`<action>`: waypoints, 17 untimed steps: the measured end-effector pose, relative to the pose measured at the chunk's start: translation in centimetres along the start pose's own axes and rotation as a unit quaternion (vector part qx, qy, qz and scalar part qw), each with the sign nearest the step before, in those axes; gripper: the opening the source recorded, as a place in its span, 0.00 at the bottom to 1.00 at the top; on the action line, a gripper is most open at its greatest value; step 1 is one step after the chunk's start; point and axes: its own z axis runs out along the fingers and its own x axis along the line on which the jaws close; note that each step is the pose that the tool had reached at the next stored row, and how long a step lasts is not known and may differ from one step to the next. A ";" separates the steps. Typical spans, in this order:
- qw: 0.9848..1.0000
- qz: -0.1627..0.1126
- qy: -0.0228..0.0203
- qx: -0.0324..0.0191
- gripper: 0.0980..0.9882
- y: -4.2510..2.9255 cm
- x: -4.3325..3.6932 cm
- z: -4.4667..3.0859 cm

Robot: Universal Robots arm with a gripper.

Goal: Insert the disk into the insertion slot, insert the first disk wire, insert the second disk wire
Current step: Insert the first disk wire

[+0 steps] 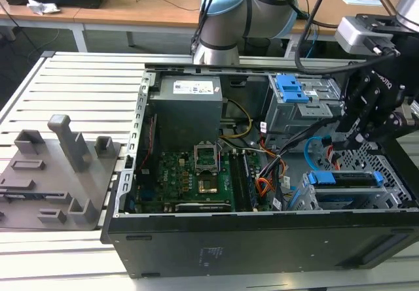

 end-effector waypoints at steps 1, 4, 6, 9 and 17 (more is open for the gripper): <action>1.000 0.000 0.001 0.000 0.36 0.09 0.00 0.16; 1.000 0.000 0.002 0.000 0.36 0.17 0.00 1.20; 1.000 0.000 0.003 0.000 0.36 0.17 0.00 1.33; 1.000 0.000 0.003 0.000 0.35 0.17 0.00 1.35; 1.000 0.000 0.003 0.000 0.10 0.17 0.00 1.37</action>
